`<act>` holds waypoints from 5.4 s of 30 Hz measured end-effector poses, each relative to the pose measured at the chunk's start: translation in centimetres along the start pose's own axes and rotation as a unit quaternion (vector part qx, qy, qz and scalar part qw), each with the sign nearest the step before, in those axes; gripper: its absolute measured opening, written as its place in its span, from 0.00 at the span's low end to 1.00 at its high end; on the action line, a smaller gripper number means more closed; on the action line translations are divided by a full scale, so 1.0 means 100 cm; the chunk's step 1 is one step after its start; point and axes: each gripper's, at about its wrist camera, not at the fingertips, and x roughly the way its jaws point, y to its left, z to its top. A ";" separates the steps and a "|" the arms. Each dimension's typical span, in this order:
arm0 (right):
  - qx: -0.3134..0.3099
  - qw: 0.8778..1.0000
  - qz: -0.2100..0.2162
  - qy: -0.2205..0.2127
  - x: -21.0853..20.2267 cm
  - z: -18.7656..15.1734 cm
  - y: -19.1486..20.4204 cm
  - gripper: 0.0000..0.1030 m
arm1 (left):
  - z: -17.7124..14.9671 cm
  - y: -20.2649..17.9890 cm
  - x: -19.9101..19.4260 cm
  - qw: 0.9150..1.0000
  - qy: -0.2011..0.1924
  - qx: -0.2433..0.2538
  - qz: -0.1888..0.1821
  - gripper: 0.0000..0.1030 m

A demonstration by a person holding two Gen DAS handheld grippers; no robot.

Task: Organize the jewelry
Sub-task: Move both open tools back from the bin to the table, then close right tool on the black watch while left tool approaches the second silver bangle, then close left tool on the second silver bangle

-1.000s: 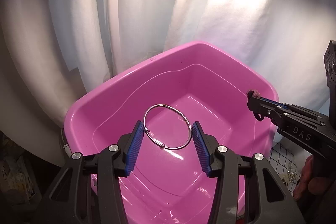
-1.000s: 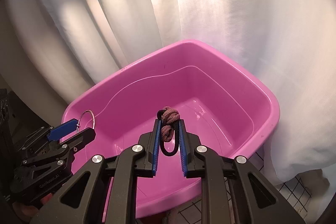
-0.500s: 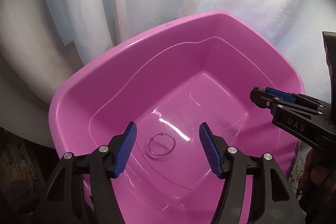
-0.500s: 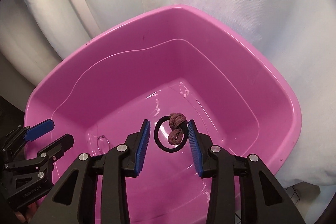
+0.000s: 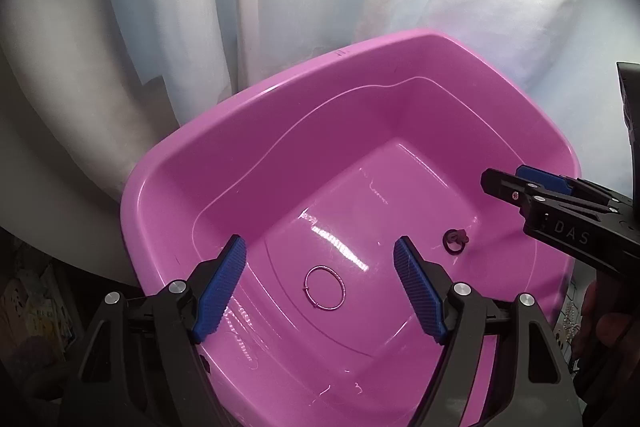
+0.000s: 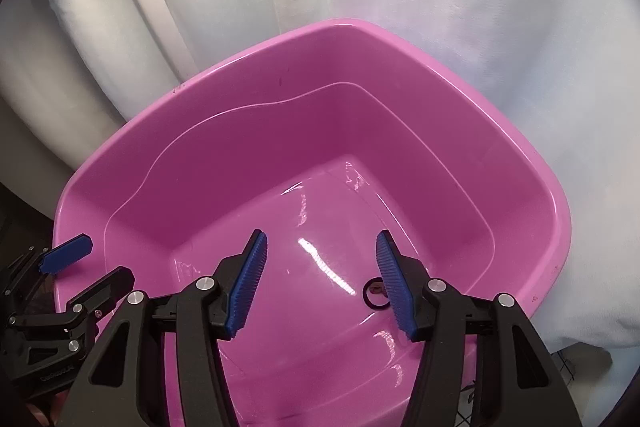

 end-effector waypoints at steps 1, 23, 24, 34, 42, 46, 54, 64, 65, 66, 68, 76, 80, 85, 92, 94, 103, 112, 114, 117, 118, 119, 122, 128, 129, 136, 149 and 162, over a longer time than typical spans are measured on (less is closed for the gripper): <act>0.002 1.000 0.000 -0.001 0.000 0.000 0.000 0.55 | -0.001 0.000 -0.002 1.000 -0.003 0.001 0.001 0.73; 0.006 0.996 -0.013 -0.086 -0.084 -0.070 0.021 0.61 | -0.047 -0.001 -0.084 0.996 -0.083 0.022 0.019 0.85; 0.006 0.996 -0.018 -0.089 -0.086 -0.077 0.021 0.62 | -0.052 -0.003 -0.087 0.996 -0.086 0.024 0.018 0.85; 0.024 0.993 -0.051 -0.102 -0.133 -0.157 0.004 0.63 | -0.098 -0.024 -0.119 0.996 -0.088 0.023 -0.007 0.86; 0.063 0.990 -0.075 -0.104 -0.164 -0.225 -0.023 0.63 | -0.137 -0.064 -0.142 0.993 -0.094 0.058 -0.033 0.86; 0.090 0.987 -0.084 -0.102 -0.175 -0.260 -0.041 0.63 | -0.159 -0.087 -0.150 0.991 -0.092 0.081 -0.047 0.87; 0.137 0.979 -0.101 -0.107 -0.202 -0.319 -0.075 0.63 | -0.200 -0.124 -0.158 0.988 -0.082 0.113 -0.061 0.89; 0.208 0.966 -0.129 -0.088 -0.221 -0.426 -0.130 0.64 | -0.250 -0.156 -0.138 0.989 -0.045 0.122 -0.077 0.91; 0.214 0.964 -0.134 -0.084 -0.223 -0.437 -0.135 0.64 | -0.255 -0.159 -0.135 0.989 -0.039 0.122 -0.079 0.91; 0.220 0.962 -0.138 -0.081 -0.224 -0.447 -0.141 0.64 | -0.260 -0.162 -0.131 0.989 -0.034 0.122 -0.081 0.91; 0.231 0.959 -0.146 -0.074 -0.226 -0.466 -0.151 0.64 | -0.270 -0.169 -0.125 0.988 -0.026 0.127 -0.085 0.91; 0.264 0.949 -0.164 -0.058 -0.218 -0.510 -0.183 0.64 | -0.315 -0.209 -0.102 0.982 -0.016 0.164 -0.098 0.91; 0.264 0.948 -0.169 -0.052 -0.206 -0.519 -0.196 0.64 | -0.332 -0.225 -0.089 0.980 -0.012 0.175 -0.098 0.91; 0.259 0.949 -0.170 -0.051 -0.193 -0.522 -0.212 0.64 | -0.346 -0.240 -0.071 0.979 -0.007 0.179 -0.095 0.91; 0.261 0.949 -0.169 -0.050 -0.172 -0.520 -0.239 0.64 | -0.362 -0.264 -0.045 0.978 0.011 0.182 -0.098 0.91; 0.263 0.948 -0.171 -0.051 -0.167 -0.519 -0.246 0.64 | -0.365 -0.272 -0.039 0.978 0.013 0.184 -0.100 0.91; 0.257 0.949 -0.178 -0.049 -0.149 -0.514 -0.274 0.64 | -0.380 -0.293 -0.012 0.978 0.027 0.185 -0.093 0.91; 0.242 0.953 -0.178 -0.044 -0.134 -0.507 -0.285 0.64 | -0.380 -0.293 0.003 0.983 0.031 0.168 -0.074 0.91; 0.233 0.955 -0.181 -0.044 -0.132 -0.504 -0.286 0.64 | -0.379 -0.294 0.003 0.983 0.027 0.168 -0.072 0.91; 0.216 0.960 -0.171 -0.048 -0.129 -0.497 -0.284 0.64 | -0.379 -0.295 0.005 0.984 0.024 0.165 -0.068 0.91; 0.209 0.963 -0.165 -0.051 -0.129 -0.495 -0.283 0.64 | -0.379 -0.295 0.005 0.984 0.023 0.164 -0.067 0.91; 0.200 0.965 -0.158 -0.053 -0.128 -0.492 -0.281 0.64 | -0.379 -0.295 0.005 0.984 0.022 0.164 -0.066 0.91; 0.181 0.969 -0.157 -0.057 -0.126 -0.488 -0.276 0.64 | -0.380 -0.296 0.005 0.984 0.019 0.168 -0.062 0.91; 0.154 0.973 -0.165 -0.051 -0.115 -0.476 -0.276 0.66 | -0.381 -0.296 0.006 0.984 0.013 0.169 -0.059 0.92; 0.150 0.973 -0.168 -0.050 -0.112 -0.474 -0.277 0.66 | -0.382 -0.296 0.006 0.984 0.012 0.170 -0.058 0.93; 0.148 0.974 -0.167 -0.043 -0.098 -0.467 -0.282 0.67 | -0.385 -0.298 0.005 0.985 -0.004 0.166 -0.055 0.95; 0.144 0.973 -0.169 -0.066 -0.088 -0.457 -0.285 0.67 | -0.391 -0.306 0.005 0.985 -0.037 0.161 -0.053 0.92; 0.130 0.973 -0.174 -0.075 -0.089 -0.459 -0.279 0.65 | -0.400 -0.312 -0.008 0.976 -0.049 0.192 -0.091 0.53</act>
